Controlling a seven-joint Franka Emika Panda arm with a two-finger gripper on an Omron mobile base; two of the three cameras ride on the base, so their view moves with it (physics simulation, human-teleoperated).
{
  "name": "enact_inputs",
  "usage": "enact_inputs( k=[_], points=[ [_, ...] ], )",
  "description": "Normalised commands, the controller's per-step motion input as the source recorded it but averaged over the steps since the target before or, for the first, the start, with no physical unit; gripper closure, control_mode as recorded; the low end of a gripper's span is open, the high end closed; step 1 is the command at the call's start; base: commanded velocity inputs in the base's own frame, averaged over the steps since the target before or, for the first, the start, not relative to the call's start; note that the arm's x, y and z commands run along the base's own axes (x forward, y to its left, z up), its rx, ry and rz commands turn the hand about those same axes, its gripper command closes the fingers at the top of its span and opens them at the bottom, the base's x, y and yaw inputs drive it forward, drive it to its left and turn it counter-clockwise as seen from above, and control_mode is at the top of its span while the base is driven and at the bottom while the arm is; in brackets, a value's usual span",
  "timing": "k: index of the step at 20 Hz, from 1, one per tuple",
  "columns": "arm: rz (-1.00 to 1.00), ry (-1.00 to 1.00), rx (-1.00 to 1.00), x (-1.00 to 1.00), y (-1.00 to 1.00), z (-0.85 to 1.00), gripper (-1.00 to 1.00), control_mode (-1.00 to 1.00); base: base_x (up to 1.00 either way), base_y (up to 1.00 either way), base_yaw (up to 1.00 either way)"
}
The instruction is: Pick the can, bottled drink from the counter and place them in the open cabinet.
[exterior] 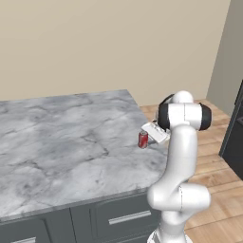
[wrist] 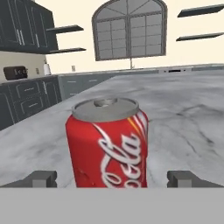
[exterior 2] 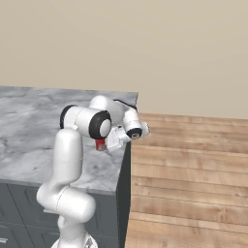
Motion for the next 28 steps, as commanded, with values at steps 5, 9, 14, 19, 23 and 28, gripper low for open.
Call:
enact_inputs(
  k=[5,9,14,19,23,28],
  points=[
    [0.00,0.00,0.00,0.00,0.17,-0.01,-1.00,-1.00,0.00,0.00,0.00],
    [0.00,0.00,0.00,0.00,0.19,-0.02,-1.00,-1.00,0.00,0.00,0.00],
    [0.00,0.00,0.00,0.00,0.12,-0.02,1.00,-1.00,0.00,0.00,0.00],
    [-0.02,0.01,0.00,-0.01,0.00,0.00,1.00,-1.00,0.00,0.00,0.00],
    [-0.16,0.07,0.00,-0.23,-0.01,0.50,1.00,-1.00,0.00,0.00,0.00],
    [-0.29,0.00,0.14,-0.64,-0.01,1.00,1.00,-1.00,0.00,0.00,0.00]
  ],
)
